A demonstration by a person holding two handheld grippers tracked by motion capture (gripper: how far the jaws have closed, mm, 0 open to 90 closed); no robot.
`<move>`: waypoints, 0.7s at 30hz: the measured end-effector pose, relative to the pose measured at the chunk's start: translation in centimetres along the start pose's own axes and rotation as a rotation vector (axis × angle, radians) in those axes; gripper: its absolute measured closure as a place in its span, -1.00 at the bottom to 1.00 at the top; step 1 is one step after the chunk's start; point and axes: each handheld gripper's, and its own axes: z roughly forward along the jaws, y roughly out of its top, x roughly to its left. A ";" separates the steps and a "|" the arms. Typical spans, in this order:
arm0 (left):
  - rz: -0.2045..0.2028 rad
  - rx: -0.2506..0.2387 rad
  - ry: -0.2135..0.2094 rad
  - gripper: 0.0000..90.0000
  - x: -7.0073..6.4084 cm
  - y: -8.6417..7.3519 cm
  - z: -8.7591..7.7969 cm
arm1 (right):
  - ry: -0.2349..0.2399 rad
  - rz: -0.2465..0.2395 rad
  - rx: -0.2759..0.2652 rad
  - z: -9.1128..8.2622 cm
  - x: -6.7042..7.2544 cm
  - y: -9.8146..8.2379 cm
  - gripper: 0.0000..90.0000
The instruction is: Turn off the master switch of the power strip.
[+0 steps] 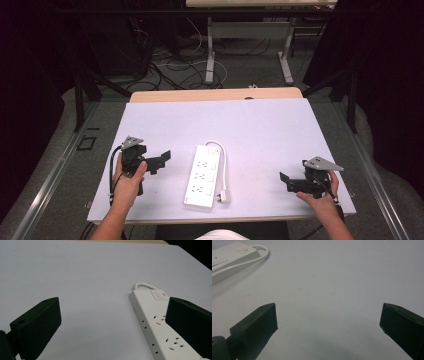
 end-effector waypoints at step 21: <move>-0.001 0.000 0.031 -0.97 3.1 -3.2 -1.5 | 0.003 0.003 0.000 -0.1 0.0 0.0 -0.98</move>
